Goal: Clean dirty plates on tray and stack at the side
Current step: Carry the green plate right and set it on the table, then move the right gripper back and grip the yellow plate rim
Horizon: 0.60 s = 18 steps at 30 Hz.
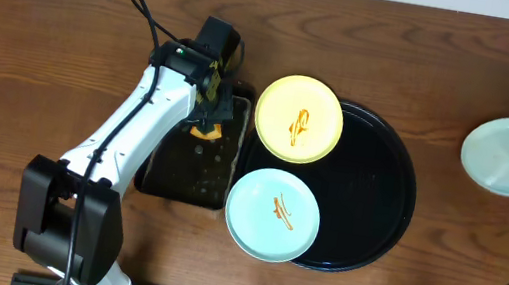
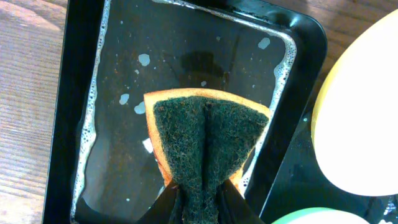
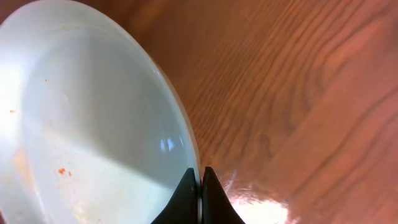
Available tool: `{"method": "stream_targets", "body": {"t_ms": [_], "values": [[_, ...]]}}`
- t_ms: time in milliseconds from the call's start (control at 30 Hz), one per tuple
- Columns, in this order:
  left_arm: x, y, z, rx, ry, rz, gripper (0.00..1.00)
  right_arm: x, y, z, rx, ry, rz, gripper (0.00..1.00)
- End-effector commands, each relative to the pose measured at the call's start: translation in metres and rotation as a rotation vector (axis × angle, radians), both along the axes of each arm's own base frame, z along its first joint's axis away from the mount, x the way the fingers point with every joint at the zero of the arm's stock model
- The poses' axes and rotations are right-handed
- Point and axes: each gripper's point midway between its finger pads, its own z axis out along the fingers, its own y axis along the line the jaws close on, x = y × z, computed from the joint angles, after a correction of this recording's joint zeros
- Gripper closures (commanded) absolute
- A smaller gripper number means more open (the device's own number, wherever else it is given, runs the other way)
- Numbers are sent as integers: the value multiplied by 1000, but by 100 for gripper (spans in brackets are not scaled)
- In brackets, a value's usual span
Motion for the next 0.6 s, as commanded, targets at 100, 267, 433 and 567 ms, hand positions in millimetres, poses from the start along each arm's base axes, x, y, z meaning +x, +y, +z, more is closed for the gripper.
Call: {"method": "stream_targets", "body": {"t_ms": [100, 267, 433, 567], "values": [[-3, 5, 4, 10, -8, 8, 83, 3, -1, -26, 107, 1, -2, 99], [-2, 5, 4, 10, -8, 8, 83, 2, 3, -27, 127, 4, 12, 81], [-2, 5, 4, 10, -8, 8, 83, 20, 33, -19, 255, -90, 164, 51], [-2, 5, 4, 10, -8, 8, 83, 40, 65, 8, 342, -222, 309, 45]]}}
